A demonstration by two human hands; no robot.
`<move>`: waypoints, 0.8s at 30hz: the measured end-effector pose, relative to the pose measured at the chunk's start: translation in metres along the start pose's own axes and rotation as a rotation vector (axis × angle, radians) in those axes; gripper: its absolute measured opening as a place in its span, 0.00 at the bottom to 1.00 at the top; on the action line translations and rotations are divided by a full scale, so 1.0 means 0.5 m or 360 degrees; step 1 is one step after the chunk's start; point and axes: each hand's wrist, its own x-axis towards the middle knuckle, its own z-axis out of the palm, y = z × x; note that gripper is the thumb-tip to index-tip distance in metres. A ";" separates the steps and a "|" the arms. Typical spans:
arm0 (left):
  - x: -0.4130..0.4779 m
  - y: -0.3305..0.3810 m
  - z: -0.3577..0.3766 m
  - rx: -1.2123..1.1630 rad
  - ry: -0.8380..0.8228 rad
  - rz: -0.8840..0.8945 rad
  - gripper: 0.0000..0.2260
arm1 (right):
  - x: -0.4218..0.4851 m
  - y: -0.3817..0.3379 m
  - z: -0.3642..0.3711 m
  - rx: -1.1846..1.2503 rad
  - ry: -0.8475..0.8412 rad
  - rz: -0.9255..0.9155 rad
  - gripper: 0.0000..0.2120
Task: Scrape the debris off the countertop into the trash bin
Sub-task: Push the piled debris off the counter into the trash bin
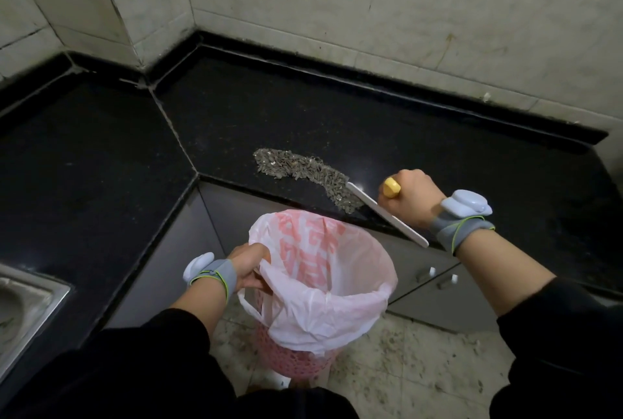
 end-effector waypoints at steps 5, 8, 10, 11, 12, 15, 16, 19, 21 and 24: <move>0.003 0.000 -0.002 -0.0005 -0.0033 -0.0007 0.12 | 0.006 0.003 -0.009 0.0010 0.0068 0.0202 0.13; 0.008 -0.002 -0.004 0.0032 -0.0048 -0.0012 0.14 | 0.003 -0.004 -0.003 -0.0017 -0.0042 0.0179 0.11; 0.009 -0.002 -0.004 0.0053 -0.0037 -0.0020 0.13 | -0.001 -0.009 -0.004 -0.0002 -0.0083 0.0112 0.11; 0.009 -0.001 -0.004 0.0061 -0.0029 -0.0021 0.12 | -0.003 -0.008 -0.005 0.0019 -0.0093 0.0079 0.11; 0.009 0.000 -0.004 0.0066 -0.0025 -0.0020 0.11 | -0.005 -0.006 -0.007 0.0048 -0.0108 0.0053 0.11; 0.010 0.005 -0.009 0.0078 -0.0030 -0.0024 0.10 | -0.013 0.000 -0.020 0.0149 -0.0162 -0.0006 0.13; 0.011 0.006 -0.011 0.0084 -0.0040 -0.0029 0.10 | -0.015 0.002 -0.026 0.0192 -0.0171 -0.0015 0.12; 0.013 0.009 -0.019 0.0129 -0.0062 -0.0038 0.11 | -0.013 0.004 -0.043 0.0277 -0.0142 0.0012 0.13; 0.013 0.010 -0.021 0.0141 -0.0075 -0.0044 0.11 | -0.004 0.008 -0.050 0.0300 -0.0070 0.0078 0.16; 0.009 0.010 -0.021 0.0145 -0.0076 -0.0054 0.08 | 0.014 0.009 -0.049 0.0275 0.0049 0.0134 0.15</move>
